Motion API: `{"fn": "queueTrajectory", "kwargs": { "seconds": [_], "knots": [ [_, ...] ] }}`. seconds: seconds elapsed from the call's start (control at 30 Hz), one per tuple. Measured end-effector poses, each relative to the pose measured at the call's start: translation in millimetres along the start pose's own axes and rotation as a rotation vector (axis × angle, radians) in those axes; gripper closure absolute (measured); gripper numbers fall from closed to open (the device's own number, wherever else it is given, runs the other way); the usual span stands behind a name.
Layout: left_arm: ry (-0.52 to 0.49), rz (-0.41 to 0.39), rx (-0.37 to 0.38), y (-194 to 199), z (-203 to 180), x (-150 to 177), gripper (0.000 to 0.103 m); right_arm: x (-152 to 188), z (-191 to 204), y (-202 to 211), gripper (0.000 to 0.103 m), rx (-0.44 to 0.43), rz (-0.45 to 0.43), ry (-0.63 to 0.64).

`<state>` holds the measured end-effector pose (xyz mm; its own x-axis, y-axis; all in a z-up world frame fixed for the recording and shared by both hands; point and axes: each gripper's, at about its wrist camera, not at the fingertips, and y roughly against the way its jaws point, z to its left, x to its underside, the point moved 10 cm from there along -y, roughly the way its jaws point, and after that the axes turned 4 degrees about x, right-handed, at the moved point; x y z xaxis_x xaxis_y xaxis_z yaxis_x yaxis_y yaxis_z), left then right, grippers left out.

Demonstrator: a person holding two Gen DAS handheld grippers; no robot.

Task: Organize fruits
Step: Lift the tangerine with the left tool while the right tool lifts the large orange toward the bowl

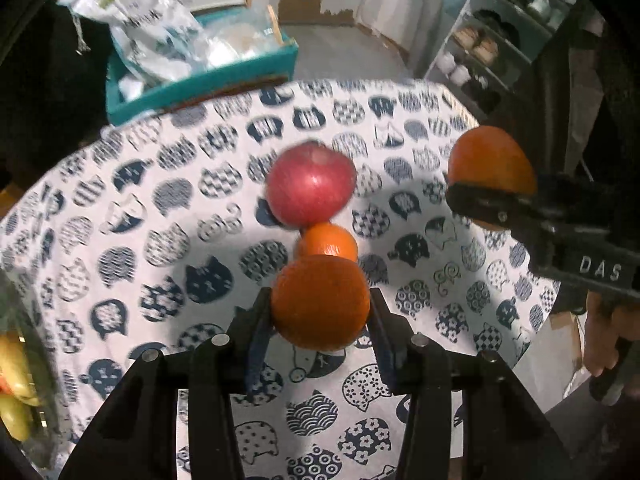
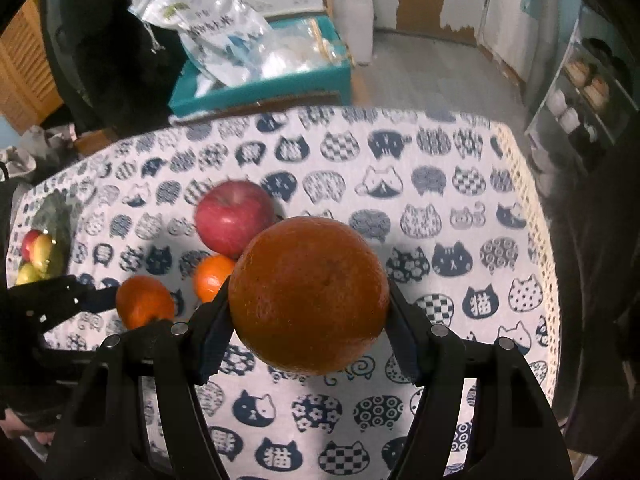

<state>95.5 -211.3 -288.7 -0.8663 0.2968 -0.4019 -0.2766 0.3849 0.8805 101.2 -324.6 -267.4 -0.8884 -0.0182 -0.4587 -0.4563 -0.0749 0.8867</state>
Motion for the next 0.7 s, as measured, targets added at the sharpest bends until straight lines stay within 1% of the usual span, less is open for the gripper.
{"fn": "queueTrajectory", "kwargs": {
  "seconds": [0.1,0.3,0.57,0.7],
  "knots": [
    [0.009,-0.042,-0.005,21,2,-10,0.057,-9,11,16,0.035,-0.003,-0.041,0.023],
    [-0.025,-0.147,-0.033,69,-4,-32,0.057,-28,35,50,0.035,-0.023,-0.123,0.055],
    [-0.024,-0.235,-0.029,119,-3,-42,0.057,-48,66,92,0.035,-0.069,-0.21,0.091],
    [-0.018,-0.264,-0.033,139,3,-43,0.057,-56,76,112,0.035,-0.09,-0.245,0.092]
  ]
}}
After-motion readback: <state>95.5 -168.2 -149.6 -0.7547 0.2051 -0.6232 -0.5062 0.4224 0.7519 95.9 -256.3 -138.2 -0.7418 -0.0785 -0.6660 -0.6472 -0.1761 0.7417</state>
